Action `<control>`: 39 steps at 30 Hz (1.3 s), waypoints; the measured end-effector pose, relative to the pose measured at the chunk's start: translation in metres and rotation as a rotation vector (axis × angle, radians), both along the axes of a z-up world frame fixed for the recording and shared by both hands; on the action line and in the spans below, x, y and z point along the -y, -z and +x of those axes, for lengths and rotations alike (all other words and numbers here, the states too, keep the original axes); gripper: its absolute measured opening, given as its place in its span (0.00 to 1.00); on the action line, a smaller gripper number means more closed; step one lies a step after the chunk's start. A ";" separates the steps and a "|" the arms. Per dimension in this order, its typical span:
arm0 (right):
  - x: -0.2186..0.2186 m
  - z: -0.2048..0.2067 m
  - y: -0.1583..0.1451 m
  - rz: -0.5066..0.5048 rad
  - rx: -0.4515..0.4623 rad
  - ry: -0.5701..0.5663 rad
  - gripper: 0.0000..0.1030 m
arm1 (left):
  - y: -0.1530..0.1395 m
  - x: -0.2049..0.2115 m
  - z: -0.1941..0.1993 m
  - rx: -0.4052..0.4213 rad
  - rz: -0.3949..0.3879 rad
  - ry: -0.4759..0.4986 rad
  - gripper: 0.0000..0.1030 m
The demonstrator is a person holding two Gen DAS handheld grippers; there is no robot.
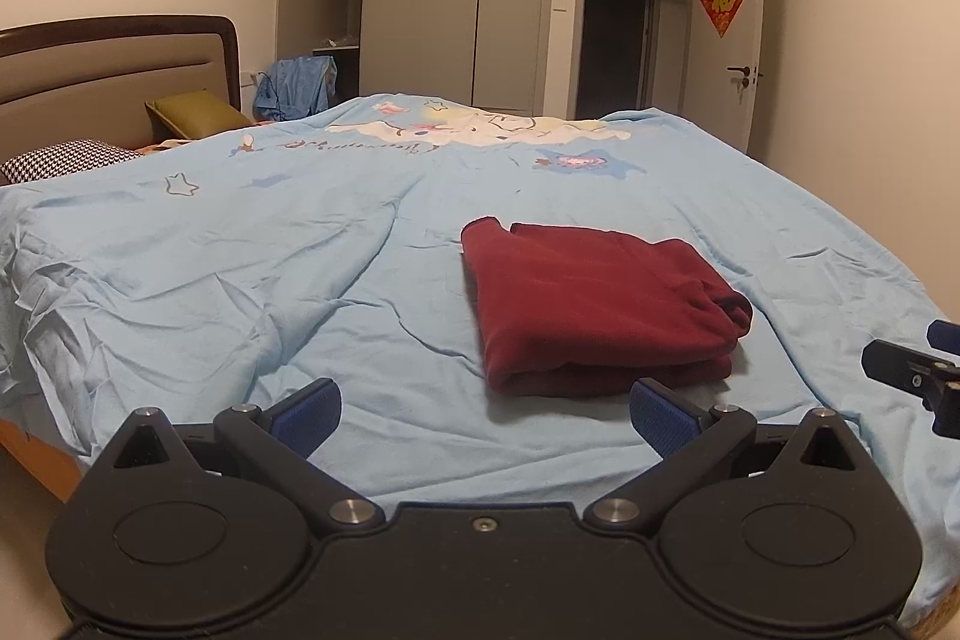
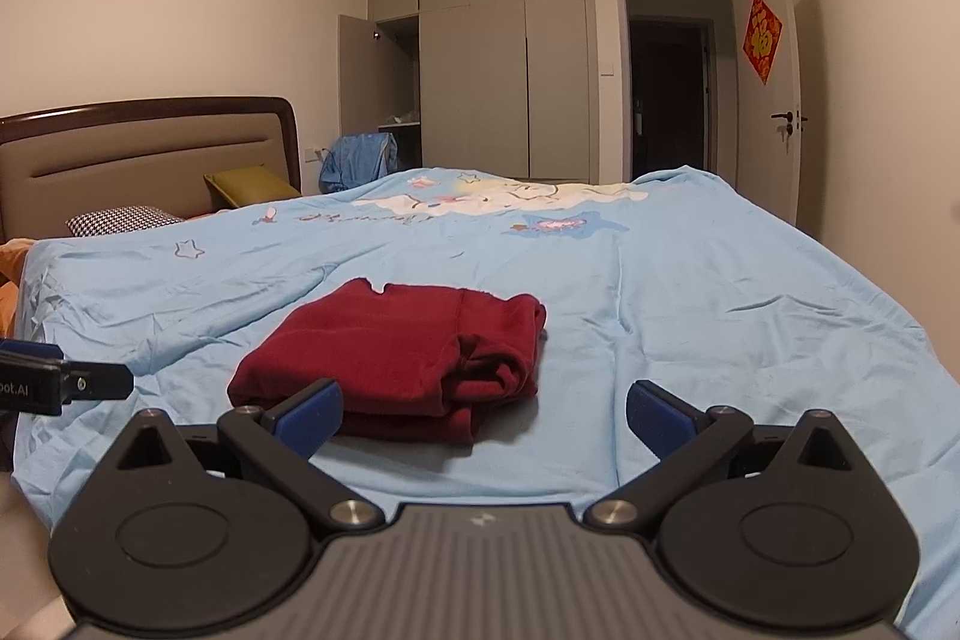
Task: Fold small clothes
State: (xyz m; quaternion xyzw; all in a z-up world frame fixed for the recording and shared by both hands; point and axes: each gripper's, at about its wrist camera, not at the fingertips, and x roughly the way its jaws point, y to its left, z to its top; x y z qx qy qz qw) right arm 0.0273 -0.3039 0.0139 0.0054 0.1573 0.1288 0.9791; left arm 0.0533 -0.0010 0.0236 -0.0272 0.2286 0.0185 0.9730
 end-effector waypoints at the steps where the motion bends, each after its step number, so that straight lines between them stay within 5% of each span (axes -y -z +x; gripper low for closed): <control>1: -0.001 0.001 0.001 0.000 -0.004 -0.002 1.00 | 0.000 0.000 0.000 0.000 0.000 0.000 0.99; 39: -0.001 0.013 0.005 -0.002 -0.043 0.003 1.00 | 0.008 0.001 0.014 -0.047 -0.010 -0.001 0.99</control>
